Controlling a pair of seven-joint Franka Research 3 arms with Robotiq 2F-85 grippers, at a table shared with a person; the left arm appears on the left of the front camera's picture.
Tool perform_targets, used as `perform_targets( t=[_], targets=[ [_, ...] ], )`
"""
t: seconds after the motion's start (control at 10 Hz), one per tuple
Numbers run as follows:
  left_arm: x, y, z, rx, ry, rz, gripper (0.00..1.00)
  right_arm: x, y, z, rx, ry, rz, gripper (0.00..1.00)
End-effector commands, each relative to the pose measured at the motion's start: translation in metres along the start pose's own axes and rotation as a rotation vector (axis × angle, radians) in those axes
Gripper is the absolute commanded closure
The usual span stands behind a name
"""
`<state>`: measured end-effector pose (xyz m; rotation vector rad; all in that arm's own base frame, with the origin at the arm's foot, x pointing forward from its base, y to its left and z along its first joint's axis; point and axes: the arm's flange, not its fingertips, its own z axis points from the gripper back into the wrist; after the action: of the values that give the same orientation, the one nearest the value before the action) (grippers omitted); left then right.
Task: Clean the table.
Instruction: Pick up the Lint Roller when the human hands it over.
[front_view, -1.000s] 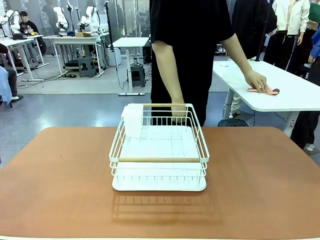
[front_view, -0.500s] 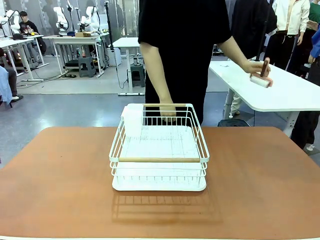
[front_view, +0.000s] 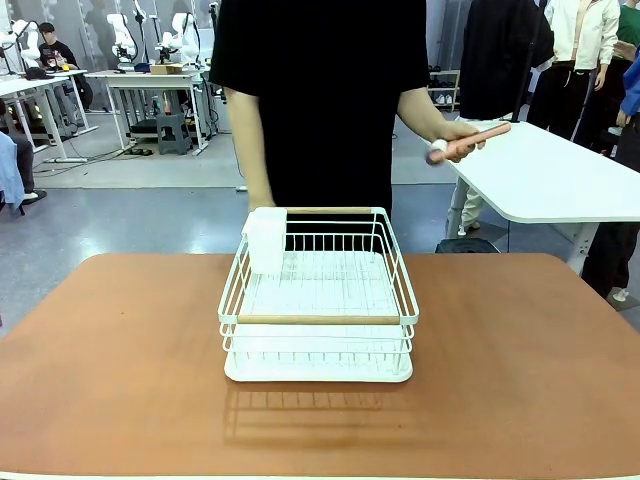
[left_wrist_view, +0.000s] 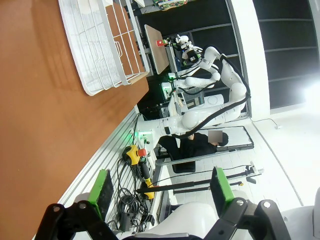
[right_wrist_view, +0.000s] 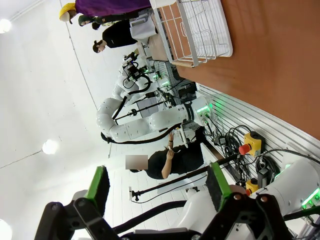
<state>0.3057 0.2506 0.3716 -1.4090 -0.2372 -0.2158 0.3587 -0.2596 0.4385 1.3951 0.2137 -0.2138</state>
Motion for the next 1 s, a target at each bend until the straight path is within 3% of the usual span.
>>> perform_targets(
  t=[0.0,0.5,0.9],
  targets=[
    [-0.002,0.000,0.003,0.007,-0.008,0.000,0.00,-0.001,0.004,0.000,0.010,-0.007,-0.009,0.00],
    [-0.002,0.000,0.003,0.007,-0.008,0.000,0.00,0.000,0.000,0.000,0.000,0.000,0.000,0.00],
    [-0.002,0.000,0.003,0.007,-0.008,0.000,0.00,-0.027,0.040,-0.053,-0.018,-0.028,-0.056,0.00]
  ],
)
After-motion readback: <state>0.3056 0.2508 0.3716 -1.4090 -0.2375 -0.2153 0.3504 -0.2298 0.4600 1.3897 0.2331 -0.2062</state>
